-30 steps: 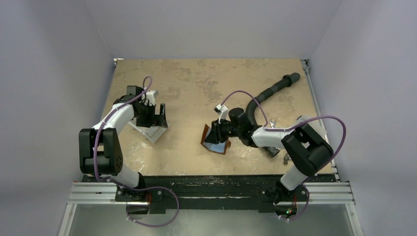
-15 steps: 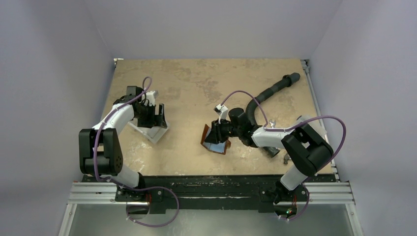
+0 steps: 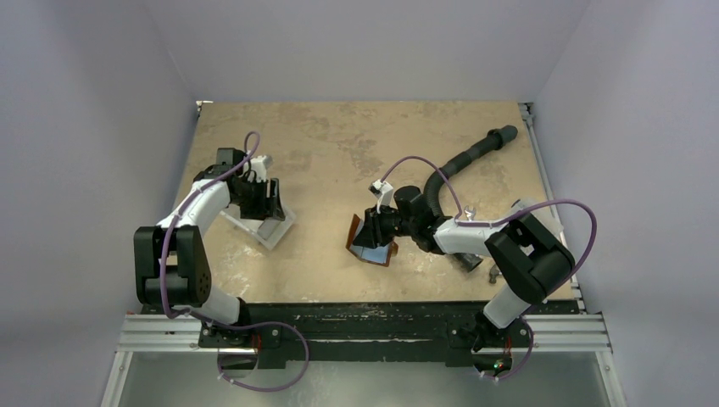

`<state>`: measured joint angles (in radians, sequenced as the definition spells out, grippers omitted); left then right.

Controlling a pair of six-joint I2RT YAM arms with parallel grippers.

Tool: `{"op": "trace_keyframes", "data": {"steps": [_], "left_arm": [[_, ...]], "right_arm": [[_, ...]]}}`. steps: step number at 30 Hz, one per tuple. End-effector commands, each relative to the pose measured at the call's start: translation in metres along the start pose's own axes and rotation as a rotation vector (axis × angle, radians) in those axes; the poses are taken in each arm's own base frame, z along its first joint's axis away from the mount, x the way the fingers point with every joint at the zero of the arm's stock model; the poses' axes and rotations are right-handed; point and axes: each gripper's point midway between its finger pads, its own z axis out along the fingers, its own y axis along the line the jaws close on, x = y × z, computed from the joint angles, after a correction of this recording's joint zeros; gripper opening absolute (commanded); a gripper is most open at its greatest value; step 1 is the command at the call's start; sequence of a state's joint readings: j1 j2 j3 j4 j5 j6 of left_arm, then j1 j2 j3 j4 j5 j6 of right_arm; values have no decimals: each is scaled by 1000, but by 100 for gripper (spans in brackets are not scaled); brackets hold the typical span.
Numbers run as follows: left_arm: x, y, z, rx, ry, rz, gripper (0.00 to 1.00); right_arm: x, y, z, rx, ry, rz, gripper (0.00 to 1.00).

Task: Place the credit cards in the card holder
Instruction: Pick up the credit card from the storage box.

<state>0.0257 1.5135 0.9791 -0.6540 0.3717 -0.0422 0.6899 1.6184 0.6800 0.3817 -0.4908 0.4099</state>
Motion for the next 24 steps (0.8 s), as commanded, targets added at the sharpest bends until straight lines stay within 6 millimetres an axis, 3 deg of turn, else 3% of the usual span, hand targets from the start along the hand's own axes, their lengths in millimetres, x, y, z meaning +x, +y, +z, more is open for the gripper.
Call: {"op": "trace_keyframes", "data": {"steps": [1, 12, 24], "left_arm": [[-11, -11, -12, 31, -46, 4, 58], [-12, -11, -14, 31, -51, 6, 42], [-13, -20, -16, 77, -53, 11, 52]], "right_arm": [[-7, 7, 1, -33, -28, -32, 34], [-6, 5, 2, -27, -24, -29, 34], [-6, 4, 4, -26, -21, -25, 34]]}}
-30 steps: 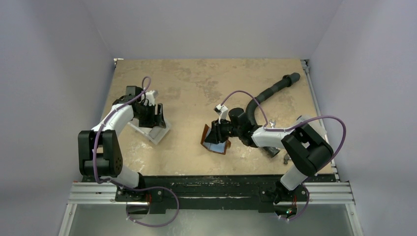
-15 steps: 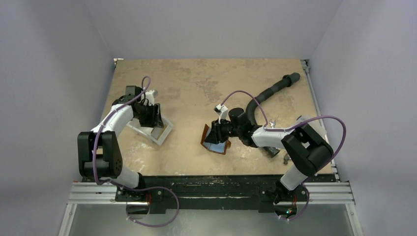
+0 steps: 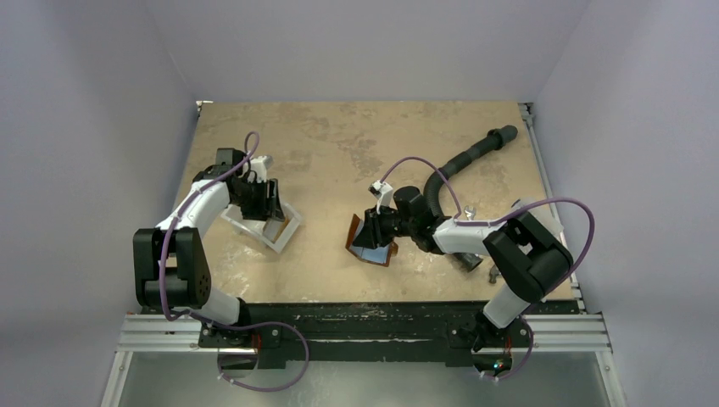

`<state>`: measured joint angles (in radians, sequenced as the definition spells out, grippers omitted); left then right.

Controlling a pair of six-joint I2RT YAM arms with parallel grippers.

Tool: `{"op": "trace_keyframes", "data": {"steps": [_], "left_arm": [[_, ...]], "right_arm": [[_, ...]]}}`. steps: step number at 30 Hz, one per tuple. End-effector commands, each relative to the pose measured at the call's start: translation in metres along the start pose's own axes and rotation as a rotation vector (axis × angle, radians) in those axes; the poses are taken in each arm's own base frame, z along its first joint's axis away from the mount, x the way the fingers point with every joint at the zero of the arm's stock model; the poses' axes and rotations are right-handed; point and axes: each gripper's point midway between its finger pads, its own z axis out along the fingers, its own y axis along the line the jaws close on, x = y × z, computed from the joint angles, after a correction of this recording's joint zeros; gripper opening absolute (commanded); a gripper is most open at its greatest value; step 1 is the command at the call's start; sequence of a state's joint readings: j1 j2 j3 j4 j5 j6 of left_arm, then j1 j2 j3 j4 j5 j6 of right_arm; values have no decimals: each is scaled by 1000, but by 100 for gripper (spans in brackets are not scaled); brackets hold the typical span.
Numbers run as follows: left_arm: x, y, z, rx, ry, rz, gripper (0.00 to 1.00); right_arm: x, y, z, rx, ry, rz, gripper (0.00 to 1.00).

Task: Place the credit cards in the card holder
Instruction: Pick up the credit card from the storage box.

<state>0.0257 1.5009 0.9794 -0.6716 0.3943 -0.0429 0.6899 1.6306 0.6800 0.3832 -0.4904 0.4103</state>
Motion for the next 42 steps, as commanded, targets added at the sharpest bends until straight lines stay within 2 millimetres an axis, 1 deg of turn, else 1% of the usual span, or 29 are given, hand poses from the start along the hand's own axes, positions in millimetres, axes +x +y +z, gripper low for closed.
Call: {"op": "trace_keyframes", "data": {"steps": [1, 4, 11, 15, 16, 19, 22, 24, 26, 28, 31, 33, 37, 42], "left_arm": [[-15, -15, -11, 57, -56, 15, 53], [-14, -15, -11, 60, -54, 15, 53], [-15, -15, -12, 54, -56, 14, 43], [-13, -14, -10, 59, -46, 10, 41], [-12, -15, -9, 60, -44, 10, 43], [-13, -14, -9, 58, -47, 13, 55], [-12, -13, -8, 52, -41, 9, 64], [-13, -12, -6, 51, -45, 6, 75], [-12, -10, -1, 54, -29, -4, 82], [-8, -8, 6, 61, 0, -17, 84], [0, -12, 16, 103, 34, -34, 91], [1, -14, 18, 119, 39, -38, 92], [1, -17, 18, 136, 34, -35, 92], [1, -24, 17, 179, 40, -37, 84]], "right_arm": [[-9, 6, 2, -30, -29, -30, 34], [-9, 6, 2, -30, -29, -30, 34], [-8, 5, 2, -30, -25, -29, 34], [-8, 6, 2, -31, -25, -29, 34], [-8, 6, 3, -31, -25, -28, 34], [-8, 6, 3, -33, -25, -28, 34], [-8, 6, 3, -33, -25, -28, 34], [-7, 6, 3, -34, -24, -26, 34], [-7, 6, 3, -34, -24, -26, 34], [-7, 6, 3, -35, -26, -27, 34], [-7, 6, 3, -35, -25, -26, 34], [-7, 6, 2, -34, -26, -28, 34], [-7, 6, 3, -34, -26, -28, 34], [-8, 5, 4, -35, -24, -27, 34]]}}
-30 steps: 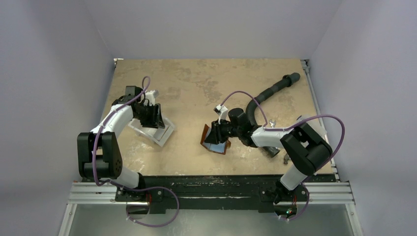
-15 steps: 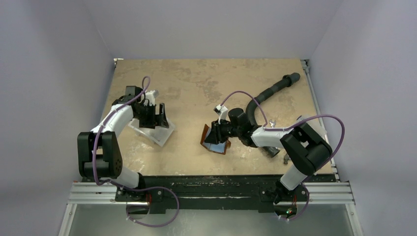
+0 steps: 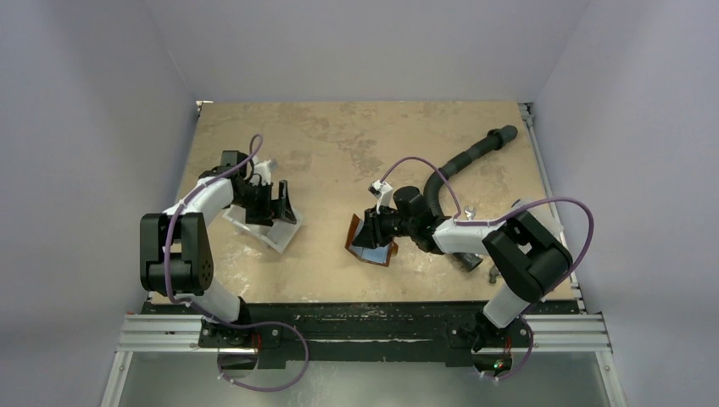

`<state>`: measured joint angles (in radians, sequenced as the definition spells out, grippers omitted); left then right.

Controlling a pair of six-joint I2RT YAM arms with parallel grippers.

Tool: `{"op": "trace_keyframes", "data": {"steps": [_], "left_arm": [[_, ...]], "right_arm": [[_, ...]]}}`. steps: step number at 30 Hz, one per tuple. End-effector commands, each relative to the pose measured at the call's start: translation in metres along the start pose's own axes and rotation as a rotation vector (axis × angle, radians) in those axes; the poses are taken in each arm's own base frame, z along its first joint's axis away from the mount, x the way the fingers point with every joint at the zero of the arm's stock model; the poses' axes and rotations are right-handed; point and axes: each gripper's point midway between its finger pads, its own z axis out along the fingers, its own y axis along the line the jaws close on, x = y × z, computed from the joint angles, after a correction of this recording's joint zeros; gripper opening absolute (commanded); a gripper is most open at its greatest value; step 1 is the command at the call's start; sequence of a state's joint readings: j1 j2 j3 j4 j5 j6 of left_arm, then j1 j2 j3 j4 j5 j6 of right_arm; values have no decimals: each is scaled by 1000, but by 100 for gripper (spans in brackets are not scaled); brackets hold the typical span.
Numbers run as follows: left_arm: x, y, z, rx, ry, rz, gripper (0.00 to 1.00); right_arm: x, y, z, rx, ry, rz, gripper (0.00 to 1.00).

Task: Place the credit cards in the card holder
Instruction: Pick up the credit card from the storage box.

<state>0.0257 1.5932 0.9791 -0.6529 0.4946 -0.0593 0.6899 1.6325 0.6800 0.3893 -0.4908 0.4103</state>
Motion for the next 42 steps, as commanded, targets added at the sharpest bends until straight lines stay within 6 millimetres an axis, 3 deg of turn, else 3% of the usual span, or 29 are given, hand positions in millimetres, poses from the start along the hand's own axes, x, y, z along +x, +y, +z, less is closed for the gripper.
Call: {"op": "trace_keyframes", "data": {"steps": [1, 7, 17, 42], "left_arm": [[-7, -16, -3, 86, -25, 16, 81], [-8, -15, -5, 75, -32, 17, 63], [-11, -13, -9, 53, -48, 26, 46], [-25, -23, -27, 49, -88, 54, 26]], "right_arm": [[-7, 5, 4, -33, -19, -25, 34], [-5, 4, 5, -31, -14, -22, 34], [-4, 3, 8, -32, -7, -19, 34], [-2, 1, 9, -31, 2, -14, 34]]}}
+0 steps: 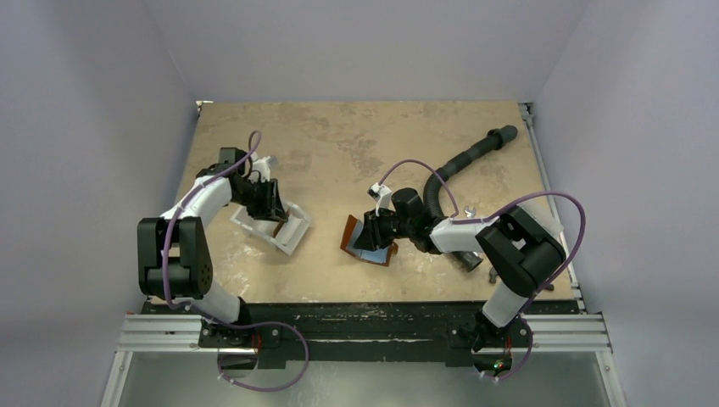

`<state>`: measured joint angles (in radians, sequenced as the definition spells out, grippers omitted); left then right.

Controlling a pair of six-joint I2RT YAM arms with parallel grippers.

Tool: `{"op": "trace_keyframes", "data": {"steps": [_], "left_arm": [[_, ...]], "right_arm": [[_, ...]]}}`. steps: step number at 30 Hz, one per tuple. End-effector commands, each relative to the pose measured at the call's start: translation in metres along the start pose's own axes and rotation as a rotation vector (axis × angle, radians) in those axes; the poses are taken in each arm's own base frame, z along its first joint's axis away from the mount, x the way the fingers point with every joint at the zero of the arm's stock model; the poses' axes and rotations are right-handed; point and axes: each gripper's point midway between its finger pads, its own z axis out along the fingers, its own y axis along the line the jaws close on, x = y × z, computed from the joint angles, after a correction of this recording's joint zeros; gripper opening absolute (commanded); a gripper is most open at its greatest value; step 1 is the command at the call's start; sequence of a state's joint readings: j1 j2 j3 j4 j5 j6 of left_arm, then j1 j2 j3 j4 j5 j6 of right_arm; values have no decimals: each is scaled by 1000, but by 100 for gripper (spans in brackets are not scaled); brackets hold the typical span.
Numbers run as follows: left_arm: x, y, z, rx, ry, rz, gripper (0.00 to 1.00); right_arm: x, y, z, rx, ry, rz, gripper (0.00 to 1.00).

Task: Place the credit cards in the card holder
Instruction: Pick up the credit card from the storage box.

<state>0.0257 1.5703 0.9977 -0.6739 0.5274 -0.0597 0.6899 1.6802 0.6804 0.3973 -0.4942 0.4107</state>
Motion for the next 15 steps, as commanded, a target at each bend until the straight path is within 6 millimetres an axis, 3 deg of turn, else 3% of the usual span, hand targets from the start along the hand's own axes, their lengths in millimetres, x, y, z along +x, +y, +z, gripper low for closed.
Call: {"op": "trace_keyframes", "data": {"steps": [1, 8, 15], "left_arm": [[-22, -13, -20, 14, -75, 47, 25], [-25, -13, -27, -15, -85, 56, 21], [-29, -5, -36, -90, -94, 65, 3]], "right_arm": [[-14, 10, 2, -42, -31, -33, 34], [-14, 10, 3, -42, -29, -31, 34], [-13, 8, 4, -41, -26, -27, 34]]}}
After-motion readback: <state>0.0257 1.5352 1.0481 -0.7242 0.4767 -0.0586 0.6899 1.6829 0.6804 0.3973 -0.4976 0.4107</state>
